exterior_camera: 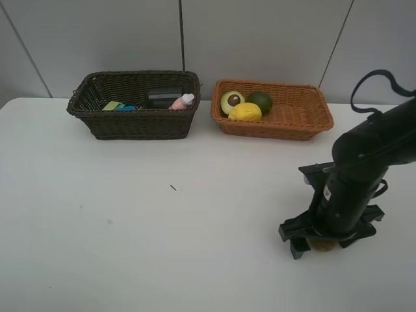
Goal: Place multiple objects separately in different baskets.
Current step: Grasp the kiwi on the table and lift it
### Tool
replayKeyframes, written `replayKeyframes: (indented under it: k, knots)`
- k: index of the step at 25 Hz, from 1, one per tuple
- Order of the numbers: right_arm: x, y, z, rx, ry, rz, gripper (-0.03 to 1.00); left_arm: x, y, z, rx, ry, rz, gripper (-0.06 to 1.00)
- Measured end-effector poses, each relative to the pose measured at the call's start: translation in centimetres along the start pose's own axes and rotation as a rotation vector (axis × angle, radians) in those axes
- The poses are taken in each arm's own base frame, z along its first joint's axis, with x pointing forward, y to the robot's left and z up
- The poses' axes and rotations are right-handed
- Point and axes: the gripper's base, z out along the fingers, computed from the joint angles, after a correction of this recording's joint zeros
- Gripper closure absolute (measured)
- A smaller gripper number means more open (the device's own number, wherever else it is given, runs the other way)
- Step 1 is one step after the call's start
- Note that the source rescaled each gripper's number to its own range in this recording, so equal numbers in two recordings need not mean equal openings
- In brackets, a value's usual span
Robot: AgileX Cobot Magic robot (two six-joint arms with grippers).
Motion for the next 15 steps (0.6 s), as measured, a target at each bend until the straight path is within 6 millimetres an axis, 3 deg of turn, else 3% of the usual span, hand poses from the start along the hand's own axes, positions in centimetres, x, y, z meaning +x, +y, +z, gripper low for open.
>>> replayKeyframes:
  k: [4,6,8,10,11,15]
  knots:
    - [-0.04,0.06,0.0,-0.007,-0.005,0.006,-0.03,0.0,0.0,0.0,0.0,0.0,0.0,-0.04]
    - [-0.08,0.1,0.02,-0.01,-0.008,0.008,0.02,0.0,0.0,0.0,0.0,0.0,0.0,-0.04]
    - [-0.12,0.14,0.07,-0.014,-0.011,0.01,0.17,0.0,0.0,0.0,0.0,0.0,0.0,-0.04]
    - [-0.23,0.18,0.06,-0.018,-0.023,0.007,0.49,0.0,0.0,0.0,0.0,0.0,0.0,-0.04]
    - [-0.25,0.18,0.06,-0.018,-0.025,0.005,0.58,0.0,0.0,0.0,0.0,0.0,0.0,-0.04]
    - [-0.29,0.17,0.04,-0.016,-0.027,0.002,0.58,0.0,0.0,0.0,0.0,0.0,0.0,-0.04]
